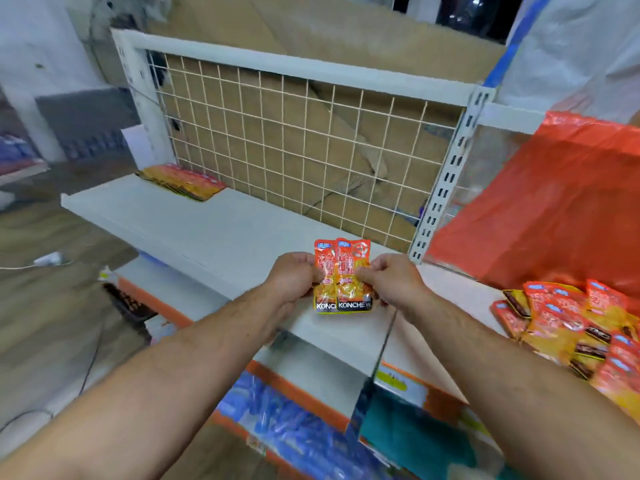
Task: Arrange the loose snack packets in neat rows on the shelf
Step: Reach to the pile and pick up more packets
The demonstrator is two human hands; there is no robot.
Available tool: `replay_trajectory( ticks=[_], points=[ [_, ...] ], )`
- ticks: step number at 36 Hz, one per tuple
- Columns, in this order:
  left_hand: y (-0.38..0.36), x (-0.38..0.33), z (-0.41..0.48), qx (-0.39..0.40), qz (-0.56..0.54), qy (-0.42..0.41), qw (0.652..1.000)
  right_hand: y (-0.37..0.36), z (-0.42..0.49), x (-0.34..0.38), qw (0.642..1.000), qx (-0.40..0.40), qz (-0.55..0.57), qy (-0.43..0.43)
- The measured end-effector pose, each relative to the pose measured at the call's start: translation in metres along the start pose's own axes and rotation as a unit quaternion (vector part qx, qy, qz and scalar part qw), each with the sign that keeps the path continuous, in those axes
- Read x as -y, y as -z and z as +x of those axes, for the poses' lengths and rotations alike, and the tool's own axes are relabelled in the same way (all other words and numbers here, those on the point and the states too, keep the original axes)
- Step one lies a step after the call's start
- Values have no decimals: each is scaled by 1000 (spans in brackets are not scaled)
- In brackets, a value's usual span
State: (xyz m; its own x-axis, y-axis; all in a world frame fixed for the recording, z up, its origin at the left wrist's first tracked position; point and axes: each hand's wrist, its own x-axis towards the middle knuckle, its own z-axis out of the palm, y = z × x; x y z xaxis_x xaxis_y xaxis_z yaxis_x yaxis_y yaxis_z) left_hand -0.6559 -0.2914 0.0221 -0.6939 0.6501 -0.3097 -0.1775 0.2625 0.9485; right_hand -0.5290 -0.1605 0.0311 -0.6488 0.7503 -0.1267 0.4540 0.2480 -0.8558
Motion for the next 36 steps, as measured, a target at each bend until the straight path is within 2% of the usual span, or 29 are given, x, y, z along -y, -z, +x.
replay_trajectory(
  ticks=[8, 15, 28, 36],
  points=[
    [126, 10, 13, -73, -31, -11, 997, -109, 7, 61, 999, 39, 17, 7],
    [201, 13, 28, -110, -64, -15, 992, -174, 31, 103, 997, 77, 10, 11],
    [279, 4, 125, -116, -98, 10, 988, -252, 133, 136, 995, 103, 11, 5],
    [309, -23, 195, -162, -22, 8, 986, -278, 210, 158, 992, 123, 20, -7]
  ],
)
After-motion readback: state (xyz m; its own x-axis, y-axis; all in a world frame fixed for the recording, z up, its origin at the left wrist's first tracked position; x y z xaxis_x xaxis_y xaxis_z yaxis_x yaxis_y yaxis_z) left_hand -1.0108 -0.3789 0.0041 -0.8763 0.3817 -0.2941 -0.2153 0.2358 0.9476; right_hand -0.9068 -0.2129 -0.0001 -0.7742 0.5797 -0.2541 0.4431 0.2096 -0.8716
